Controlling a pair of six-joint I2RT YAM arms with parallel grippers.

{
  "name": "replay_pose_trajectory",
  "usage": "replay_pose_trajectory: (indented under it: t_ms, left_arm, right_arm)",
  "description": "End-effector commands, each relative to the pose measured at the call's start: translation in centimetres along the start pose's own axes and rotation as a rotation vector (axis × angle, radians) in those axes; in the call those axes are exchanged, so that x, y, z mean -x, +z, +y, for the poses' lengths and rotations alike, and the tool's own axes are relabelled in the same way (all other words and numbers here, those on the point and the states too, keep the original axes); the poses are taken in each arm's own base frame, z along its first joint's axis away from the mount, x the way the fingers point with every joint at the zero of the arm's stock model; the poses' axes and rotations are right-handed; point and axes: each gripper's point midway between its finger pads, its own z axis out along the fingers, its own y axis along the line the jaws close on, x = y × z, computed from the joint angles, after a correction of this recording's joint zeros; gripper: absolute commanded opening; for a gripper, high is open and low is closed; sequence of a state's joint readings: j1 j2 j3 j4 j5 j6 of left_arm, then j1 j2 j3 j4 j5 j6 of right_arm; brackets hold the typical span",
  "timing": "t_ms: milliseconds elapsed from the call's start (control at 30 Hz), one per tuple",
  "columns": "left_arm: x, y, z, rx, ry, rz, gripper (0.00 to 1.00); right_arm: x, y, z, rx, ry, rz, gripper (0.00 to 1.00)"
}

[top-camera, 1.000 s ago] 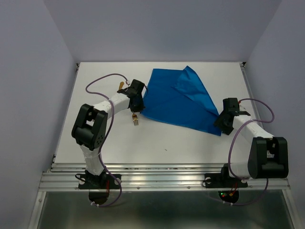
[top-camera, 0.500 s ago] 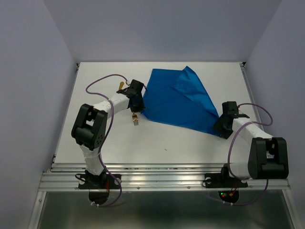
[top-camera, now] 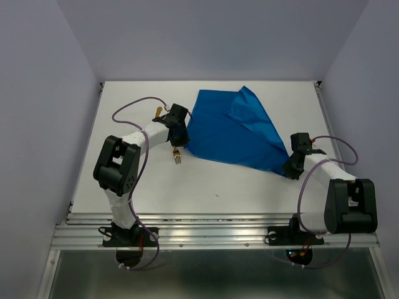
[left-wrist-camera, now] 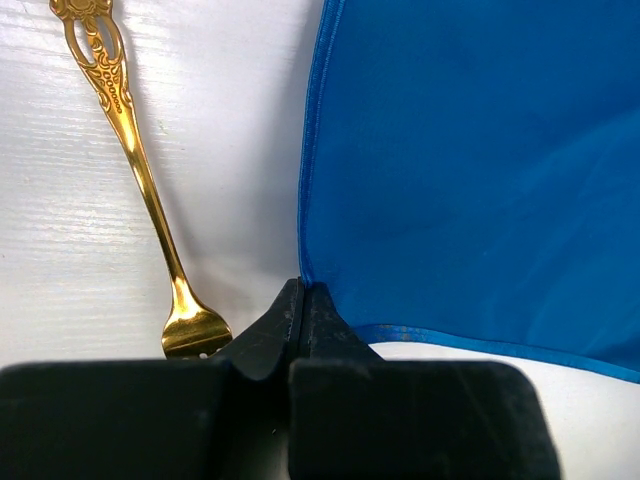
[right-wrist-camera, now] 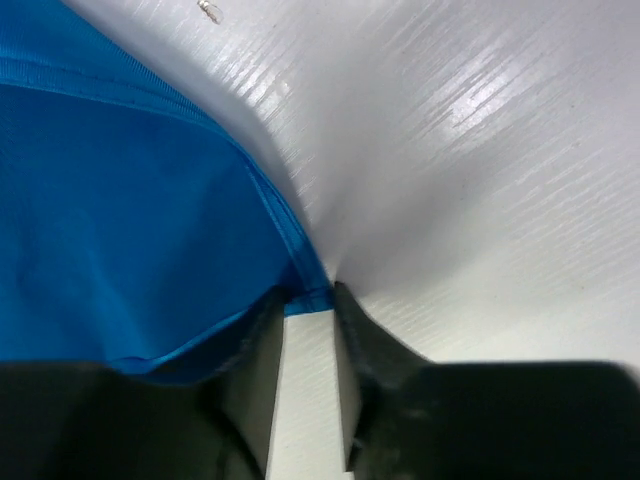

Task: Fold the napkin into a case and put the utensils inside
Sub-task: Pick up the crumpled napkin from the center of the board.

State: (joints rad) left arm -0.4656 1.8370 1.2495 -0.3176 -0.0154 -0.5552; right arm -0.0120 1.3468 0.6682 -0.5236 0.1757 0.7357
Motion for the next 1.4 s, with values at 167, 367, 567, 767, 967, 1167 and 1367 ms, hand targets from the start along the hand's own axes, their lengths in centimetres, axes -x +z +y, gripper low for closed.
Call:
replay_pose_trajectory:
  t_ms: [167, 367, 567, 767, 967, 1167, 1367]
  left_arm:
    - [0.4, -0.9, -0.2, -0.010, 0.014, -0.023, 0.00]
    - [0.3, -1.2, -0.2, -0.013, 0.016, -0.027, 0.00]
    - [0.8, -1.4, -0.4, -0.017, 0.020, -0.035, 0.00]
    - [1.3, -1.7, -0.4, -0.007, 0.028, -0.046, 0.00]
    - [1.7, -2.0, 0.7, 0.018, 0.022, -0.056, 0.00]
    - [2.5, -2.0, 1.3, 0.013, 0.016, -0.061, 0.00]
    - [2.8, -1.9, 0.9, 0.000, 0.023, -0.055, 0.00]
  right_arm:
    - [0.0, 0.3, 0.2, 0.019, -0.001, -0.003, 0.04]
    - [2.1, -2.0, 1.5, 0.094, -0.006, -0.091, 0.01]
    - [2.1, -2.9, 1.9, 0.130, -0.022, -0.092, 0.59]
    - [0.6, -1.9, 0.7, 0.063, -0.012, -0.025, 0.68]
    - [0.1, -1.1, -0.4, -0.004, -0.014, 0.002, 0.68]
    - [0.2, -0.7, 0.0, 0.008, -0.041, 0.007, 0.67]
    - [-0.4, 0.1, 0.8, 0.039, -0.045, 0.045, 0.66]
